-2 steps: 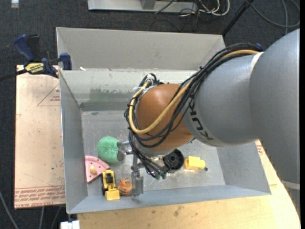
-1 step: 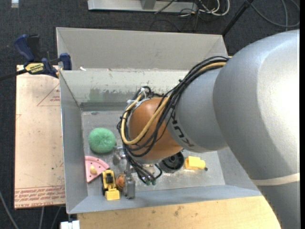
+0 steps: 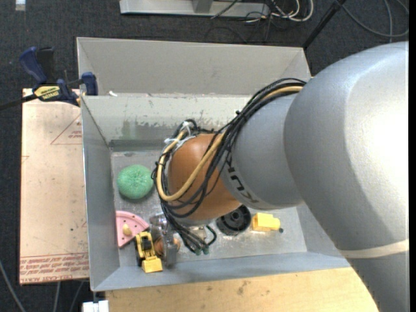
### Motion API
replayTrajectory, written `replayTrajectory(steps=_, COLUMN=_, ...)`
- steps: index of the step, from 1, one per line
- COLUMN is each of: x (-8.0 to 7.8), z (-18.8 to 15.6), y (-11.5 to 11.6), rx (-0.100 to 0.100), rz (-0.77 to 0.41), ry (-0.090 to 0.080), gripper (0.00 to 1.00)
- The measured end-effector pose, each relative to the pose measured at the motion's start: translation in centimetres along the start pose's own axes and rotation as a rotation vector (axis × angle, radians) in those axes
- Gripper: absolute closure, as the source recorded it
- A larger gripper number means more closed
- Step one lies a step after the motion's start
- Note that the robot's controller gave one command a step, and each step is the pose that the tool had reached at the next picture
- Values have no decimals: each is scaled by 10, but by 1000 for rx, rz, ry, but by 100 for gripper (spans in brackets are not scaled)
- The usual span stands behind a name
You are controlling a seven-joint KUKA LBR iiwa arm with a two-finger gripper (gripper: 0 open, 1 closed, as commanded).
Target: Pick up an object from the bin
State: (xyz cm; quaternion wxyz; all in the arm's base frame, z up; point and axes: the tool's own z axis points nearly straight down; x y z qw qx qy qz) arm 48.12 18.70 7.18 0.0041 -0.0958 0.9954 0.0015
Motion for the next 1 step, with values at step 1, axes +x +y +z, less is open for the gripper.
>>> replayTrajectory(steps=1, x=0, z=0, y=0, rx=0, rz=0, ry=0, gripper=100)
